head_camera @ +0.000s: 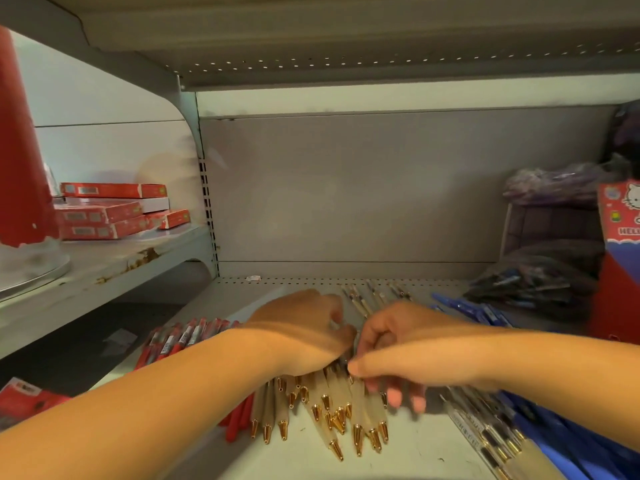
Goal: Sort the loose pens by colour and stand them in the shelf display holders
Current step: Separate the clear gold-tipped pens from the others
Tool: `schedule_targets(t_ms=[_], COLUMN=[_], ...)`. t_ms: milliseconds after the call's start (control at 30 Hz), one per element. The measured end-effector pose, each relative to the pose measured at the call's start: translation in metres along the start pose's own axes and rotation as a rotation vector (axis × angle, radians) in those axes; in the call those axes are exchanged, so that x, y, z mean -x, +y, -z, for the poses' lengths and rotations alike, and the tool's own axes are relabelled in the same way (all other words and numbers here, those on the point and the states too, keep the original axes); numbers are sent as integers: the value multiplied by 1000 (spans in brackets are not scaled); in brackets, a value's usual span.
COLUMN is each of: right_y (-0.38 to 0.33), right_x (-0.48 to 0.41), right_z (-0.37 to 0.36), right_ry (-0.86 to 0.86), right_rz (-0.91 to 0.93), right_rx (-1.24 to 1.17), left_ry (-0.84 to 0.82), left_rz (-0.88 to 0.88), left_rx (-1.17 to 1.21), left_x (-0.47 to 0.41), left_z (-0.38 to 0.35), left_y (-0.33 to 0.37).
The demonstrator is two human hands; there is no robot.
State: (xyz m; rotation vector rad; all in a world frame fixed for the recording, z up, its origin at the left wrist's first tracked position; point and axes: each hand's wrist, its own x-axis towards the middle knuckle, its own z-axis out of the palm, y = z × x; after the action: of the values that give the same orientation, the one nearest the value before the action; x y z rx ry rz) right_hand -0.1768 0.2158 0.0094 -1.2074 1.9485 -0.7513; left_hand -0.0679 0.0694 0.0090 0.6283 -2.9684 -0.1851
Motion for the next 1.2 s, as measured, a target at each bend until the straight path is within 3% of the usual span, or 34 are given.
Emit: schedule_targets(t_ms=[167,300,567,900,1200], right_y=[12,25,38,23,-1], right_x=[-48,-89,-122,-150,-166], right_z=[54,94,99,81,66], right_ry=[394,504,353,298,180], right_rz=[10,-56,-328,-309,-313], right_rx=[326,401,469,507,604], left_ry=[-25,-50,-157,-69,-80], left_rz=[62,121,164,146,259], left_rx=[-8,46,93,272,632], left_x=[-35,-66,-102,-123,-118], left_z=[-6,-13,-25,-25,-16], left_y=[-7,-8,-8,1,-11])
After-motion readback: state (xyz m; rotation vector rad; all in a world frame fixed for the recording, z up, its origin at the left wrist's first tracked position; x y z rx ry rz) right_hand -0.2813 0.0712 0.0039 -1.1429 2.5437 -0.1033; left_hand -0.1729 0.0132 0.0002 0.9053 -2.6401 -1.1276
